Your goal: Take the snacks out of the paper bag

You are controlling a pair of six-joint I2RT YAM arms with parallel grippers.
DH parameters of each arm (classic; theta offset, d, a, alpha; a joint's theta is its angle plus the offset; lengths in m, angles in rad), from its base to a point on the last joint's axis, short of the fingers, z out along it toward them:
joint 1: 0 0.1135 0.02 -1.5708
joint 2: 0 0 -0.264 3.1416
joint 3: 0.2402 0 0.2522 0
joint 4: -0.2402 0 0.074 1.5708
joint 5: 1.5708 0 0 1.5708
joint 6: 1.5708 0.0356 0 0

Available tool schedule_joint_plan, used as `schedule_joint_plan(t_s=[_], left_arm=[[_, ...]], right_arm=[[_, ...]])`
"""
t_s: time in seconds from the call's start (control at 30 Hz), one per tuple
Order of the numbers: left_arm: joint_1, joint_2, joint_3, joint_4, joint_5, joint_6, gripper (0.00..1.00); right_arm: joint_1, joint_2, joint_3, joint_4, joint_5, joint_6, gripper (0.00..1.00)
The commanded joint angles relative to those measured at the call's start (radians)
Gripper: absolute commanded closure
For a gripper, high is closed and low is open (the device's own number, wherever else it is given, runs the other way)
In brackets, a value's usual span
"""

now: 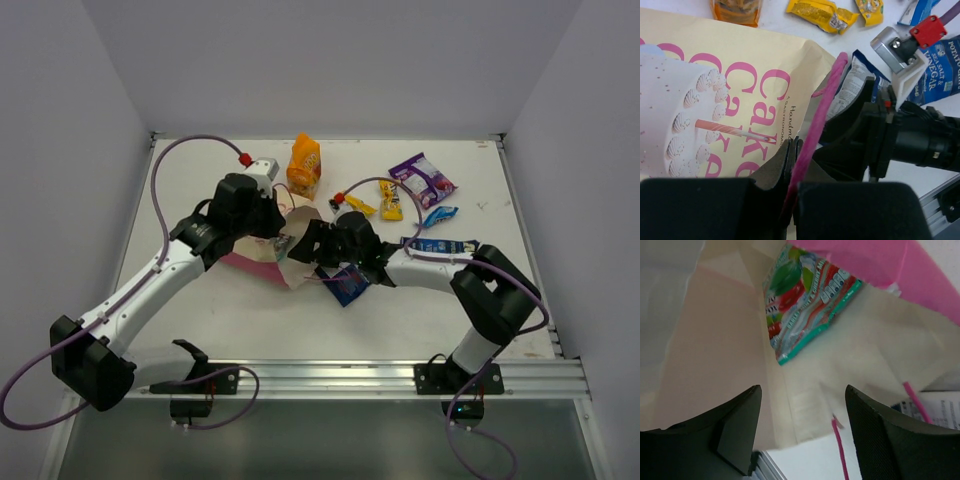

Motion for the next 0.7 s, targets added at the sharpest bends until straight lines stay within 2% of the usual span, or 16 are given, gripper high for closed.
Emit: schedule_joint_plan(t_s=[0.0, 0.13, 0.3, 0.53, 0.67], left_arm=[[0.001, -0.022, 0.051, 0.065, -0.022, -0.068, 1.0], [0.001, -0.021, 0.051, 0.068, 0.006, -0.066, 1.0], [0.001, -0.027, 0.045, 0.062, 0.014, -0.065, 1.0], [0.0, -0.039, 0.058, 0.068, 0.005, -0.068, 1.0], [0.001, -0.033, 0.06, 0.088, 0.018, -0.072, 1.0]], right_arm=[[0.007, 0.03, 0.1, 0.061, 0.071, 0.115, 0.3], [0.009, 0.112, 0.179, 0.032, 0.138, 0.168, 0.3], [0.018, 0.207, 0.294, -0.097, 0.194, 0.229, 0.3], [0.016, 0.281, 0.296, -0.146, 0.183, 0.301, 0.31], [0.019, 0.335, 0.351, -0.132, 0.096, 0.294, 0.32]])
